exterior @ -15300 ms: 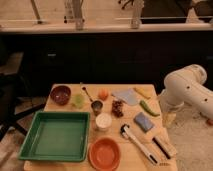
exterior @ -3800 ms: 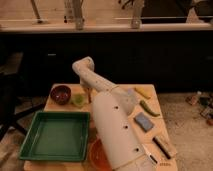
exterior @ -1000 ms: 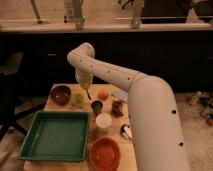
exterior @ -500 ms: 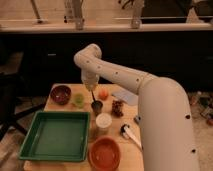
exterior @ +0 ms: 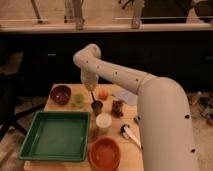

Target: Place fork in metal cup

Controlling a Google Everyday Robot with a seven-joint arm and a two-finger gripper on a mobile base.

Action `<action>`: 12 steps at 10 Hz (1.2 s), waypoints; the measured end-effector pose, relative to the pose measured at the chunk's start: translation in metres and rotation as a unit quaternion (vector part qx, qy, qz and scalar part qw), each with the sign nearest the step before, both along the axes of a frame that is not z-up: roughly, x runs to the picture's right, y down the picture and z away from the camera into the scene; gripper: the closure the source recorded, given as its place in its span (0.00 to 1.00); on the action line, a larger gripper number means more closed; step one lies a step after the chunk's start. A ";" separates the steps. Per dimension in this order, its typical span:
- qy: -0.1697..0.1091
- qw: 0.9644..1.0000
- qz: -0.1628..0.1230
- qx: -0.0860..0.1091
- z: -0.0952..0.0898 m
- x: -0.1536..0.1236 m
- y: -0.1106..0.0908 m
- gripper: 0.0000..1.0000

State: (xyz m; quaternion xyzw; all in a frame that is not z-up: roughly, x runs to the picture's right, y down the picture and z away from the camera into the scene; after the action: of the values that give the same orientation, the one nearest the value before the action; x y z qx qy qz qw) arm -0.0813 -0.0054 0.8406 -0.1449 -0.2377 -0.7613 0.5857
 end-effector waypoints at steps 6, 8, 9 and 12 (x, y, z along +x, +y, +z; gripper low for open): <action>0.006 1.000 0.000 -0.025 -0.001 0.004 0.035 1.00; 0.002 1.000 -0.001 -0.031 -0.010 0.001 0.046 1.00; 0.004 1.000 -0.001 -0.031 -0.013 0.003 0.050 1.00; 0.006 0.999 0.009 -0.030 -0.021 0.013 0.064 1.00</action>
State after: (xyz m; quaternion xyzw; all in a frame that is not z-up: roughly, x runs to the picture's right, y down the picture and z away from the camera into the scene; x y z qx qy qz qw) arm -0.0680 0.0586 0.8193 -0.1648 -0.2584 -0.7476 0.5892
